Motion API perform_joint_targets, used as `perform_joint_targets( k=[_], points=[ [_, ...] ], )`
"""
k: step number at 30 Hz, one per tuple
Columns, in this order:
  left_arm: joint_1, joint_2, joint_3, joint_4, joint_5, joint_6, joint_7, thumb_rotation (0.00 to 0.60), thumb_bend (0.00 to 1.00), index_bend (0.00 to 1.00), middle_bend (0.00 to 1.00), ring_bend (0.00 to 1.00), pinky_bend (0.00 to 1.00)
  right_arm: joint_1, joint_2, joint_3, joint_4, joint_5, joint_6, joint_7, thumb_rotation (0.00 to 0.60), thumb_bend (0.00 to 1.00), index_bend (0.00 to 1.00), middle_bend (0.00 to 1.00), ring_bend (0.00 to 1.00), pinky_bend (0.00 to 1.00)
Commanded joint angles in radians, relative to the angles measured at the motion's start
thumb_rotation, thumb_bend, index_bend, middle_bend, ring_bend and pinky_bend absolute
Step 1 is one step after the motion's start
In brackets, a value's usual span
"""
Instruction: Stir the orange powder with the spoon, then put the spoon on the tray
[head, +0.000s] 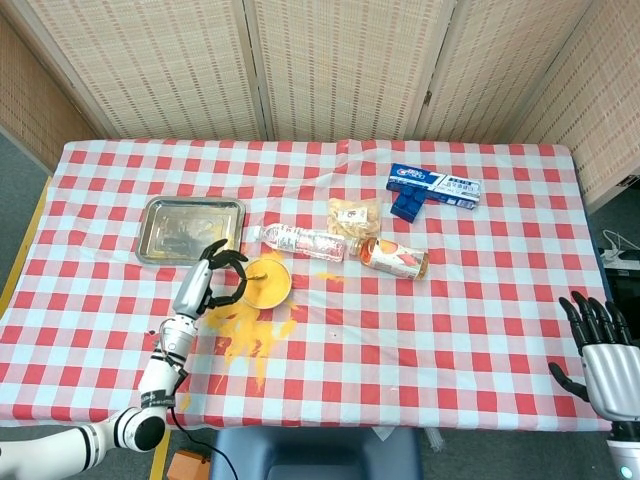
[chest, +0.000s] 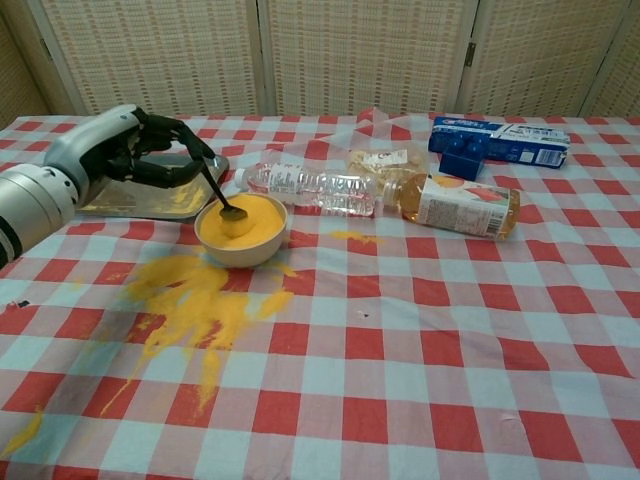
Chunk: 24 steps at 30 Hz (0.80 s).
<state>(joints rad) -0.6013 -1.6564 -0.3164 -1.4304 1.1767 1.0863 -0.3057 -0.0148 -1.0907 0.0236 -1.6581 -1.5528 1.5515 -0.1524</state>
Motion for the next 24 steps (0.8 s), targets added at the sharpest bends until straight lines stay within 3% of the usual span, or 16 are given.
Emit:
perform_joint_targets(
  k=[1, 7, 14, 24],
  points=[
    [0.008, 0.016, 0.008, -0.027, 0.003, -0.004, 0.000, 0.600, 0.70, 0.86, 0.33, 0.05, 0.01, -0.001, 0.001, -0.001, 0.000, -0.002, 0.001, 0.003, 0.600, 0.13, 0.00, 0.00, 0.00, 0.00],
    [0.015, 0.030, 0.002, -0.055, 0.014, 0.008, -0.017, 0.600, 0.70, 0.86, 0.33, 0.05, 0.01, -0.001, 0.002, -0.003, -0.001, -0.004, 0.000, 0.002, 0.600, 0.13, 0.00, 0.00, 0.00, 0.00],
    [-0.005, 0.006, -0.039, -0.008, 0.029, 0.024, -0.076, 0.600, 0.69, 0.86, 0.34, 0.05, 0.01, 0.000, 0.003, -0.004, -0.004, 0.002, -0.008, -0.001, 0.600, 0.14, 0.00, 0.00, 0.00, 0.00],
    [-0.031, -0.023, -0.033, 0.080, 0.015, -0.005, -0.057, 0.600, 0.68, 0.86, 0.34, 0.05, 0.01, 0.002, 0.006, -0.004, -0.007, 0.004, -0.014, 0.002, 0.600, 0.13, 0.00, 0.00, 0.00, 0.00]
  ],
)
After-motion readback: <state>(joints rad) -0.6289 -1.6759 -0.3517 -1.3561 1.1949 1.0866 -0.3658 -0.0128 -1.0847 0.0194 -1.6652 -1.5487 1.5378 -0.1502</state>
